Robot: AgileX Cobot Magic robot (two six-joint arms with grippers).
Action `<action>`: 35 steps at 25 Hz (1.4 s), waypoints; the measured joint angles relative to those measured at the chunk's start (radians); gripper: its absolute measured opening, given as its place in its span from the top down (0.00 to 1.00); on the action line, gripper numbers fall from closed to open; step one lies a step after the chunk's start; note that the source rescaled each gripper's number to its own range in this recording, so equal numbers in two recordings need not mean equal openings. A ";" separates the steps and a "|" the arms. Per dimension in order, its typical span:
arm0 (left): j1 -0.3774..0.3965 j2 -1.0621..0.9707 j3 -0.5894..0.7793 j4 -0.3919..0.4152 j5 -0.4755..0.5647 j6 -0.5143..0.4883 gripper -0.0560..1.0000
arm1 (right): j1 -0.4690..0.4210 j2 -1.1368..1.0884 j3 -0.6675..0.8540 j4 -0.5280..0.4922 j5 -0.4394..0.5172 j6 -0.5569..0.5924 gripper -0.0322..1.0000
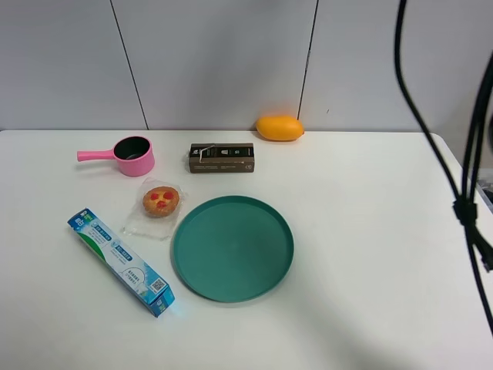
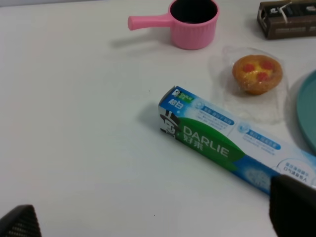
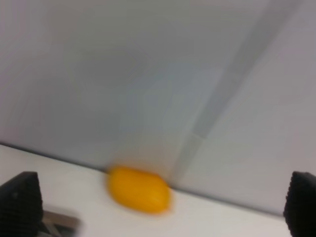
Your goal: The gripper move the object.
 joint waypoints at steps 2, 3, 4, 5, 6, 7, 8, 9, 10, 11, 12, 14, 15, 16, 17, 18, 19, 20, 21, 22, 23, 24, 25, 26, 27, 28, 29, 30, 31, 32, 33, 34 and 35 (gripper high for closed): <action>0.000 0.000 0.000 0.000 0.000 0.000 0.00 | -0.071 -0.083 0.153 -0.014 0.000 -0.006 0.01; 0.000 0.000 0.000 0.000 0.000 0.001 0.00 | -0.107 -0.123 0.238 -0.023 0.000 -0.008 0.01; 0.000 0.000 0.000 0.000 0.000 0.001 0.00 | -0.144 -0.177 0.313 -0.028 0.000 -0.008 0.01; 0.000 0.000 0.000 0.000 0.000 0.001 0.00 | -0.175 -0.234 0.405 -0.028 0.000 -0.011 0.01; 0.000 0.000 0.000 0.000 0.000 0.001 0.00 | -0.212 -0.285 0.496 -0.031 0.000 -0.015 0.01; 0.000 0.000 0.000 0.000 0.000 0.001 0.00 | -0.249 -0.348 0.587 -0.033 0.000 -0.016 0.01; 0.000 0.000 0.000 0.000 0.000 0.001 0.00 | -0.281 -0.414 0.662 -0.035 -0.001 -0.017 0.01; 0.000 0.000 0.000 0.000 0.000 0.001 0.00 | -0.320 -0.482 0.748 -0.035 -0.001 -0.017 0.01; 0.000 0.000 0.000 0.000 0.000 0.001 0.00 | -0.358 -0.540 0.829 -0.036 0.000 -0.017 0.01; 0.000 0.000 0.000 0.000 0.000 0.001 0.00 | -0.396 -0.609 0.893 -0.036 0.000 -0.017 0.01; 0.000 0.000 0.000 0.000 0.000 0.001 0.00 | -0.427 -0.677 0.963 -0.036 0.001 -0.019 0.01; 0.000 0.000 0.000 0.000 0.000 0.001 0.00 | -0.498 -0.797 1.084 -0.036 0.002 -0.039 0.01; 0.000 0.000 0.000 0.000 0.000 0.001 0.00 | -0.519 -0.857 1.127 -0.035 0.002 -0.045 0.01; 0.000 0.000 0.000 0.000 0.000 0.001 0.00 | -0.535 -0.918 1.174 -0.032 0.003 -0.049 0.01; 0.000 0.000 0.000 0.000 0.000 0.001 0.00 | -0.542 -0.969 1.216 -0.023 0.003 -0.050 0.01; 0.000 0.000 0.000 0.000 0.000 0.001 0.00 | -0.544 -1.030 1.248 -0.010 0.003 -0.056 0.01; 0.000 0.000 0.000 0.000 0.000 0.001 0.00 | -0.545 -1.091 1.285 0.007 -0.004 -0.056 0.01; 0.000 0.000 0.000 0.000 0.000 0.001 0.00 | -0.545 -1.150 1.324 0.015 -0.017 -0.068 0.01; 0.000 0.000 0.000 0.000 0.000 0.001 0.00 | -0.545 -1.196 1.364 0.025 -0.034 -0.072 0.01; 0.000 0.000 0.000 0.000 0.000 0.001 0.00 | -0.545 -1.250 1.401 0.031 -0.050 -0.079 0.01; 0.000 0.000 0.000 0.000 0.000 0.002 0.00 | -0.545 -1.301 1.446 0.035 -0.063 -0.084 0.01; 0.000 0.000 0.000 0.000 0.000 0.002 0.00 | -0.545 -1.340 1.494 0.046 -0.077 -0.086 0.01; 0.000 0.000 0.000 0.000 0.000 0.002 0.00 | -0.540 -1.384 1.543 0.058 -0.094 -0.089 0.01; 0.000 0.000 0.000 0.000 0.000 0.002 0.00 | -0.527 -1.425 1.585 0.065 -0.111 -0.091 0.01; 0.000 0.000 0.000 0.000 0.000 0.002 0.00 | -0.508 -1.463 1.635 0.072 -0.125 -0.093 0.01; 0.000 0.000 0.000 0.000 0.000 0.003 0.00 | -0.488 -1.494 1.682 0.074 -0.141 -0.093 0.01; 0.000 0.000 0.000 0.000 0.000 0.003 0.00 | -0.474 -1.528 1.719 0.077 -0.158 -0.093 0.01; 0.000 0.000 0.000 0.000 0.000 0.003 0.00 | -0.468 -1.559 1.761 0.078 -0.170 -0.093 0.01; 0.000 0.000 0.000 0.000 0.000 0.003 0.00 | -0.464 -1.584 1.797 0.081 -0.178 -0.090 0.01; 0.000 0.000 0.000 0.000 0.000 0.003 0.00 | -0.463 -1.612 1.830 0.083 -0.184 -0.082 0.01; 0.000 0.000 0.000 0.000 0.000 0.003 0.00 | -0.463 -1.639 1.855 0.093 -0.189 -0.071 0.01; 0.000 0.000 0.000 0.000 0.000 0.003 0.00 | -0.461 -1.666 1.884 0.102 -0.192 -0.064 0.01; 0.000 0.000 0.000 0.000 0.000 0.003 0.00 | -0.461 -1.688 1.911 0.109 -0.198 -0.056 0.01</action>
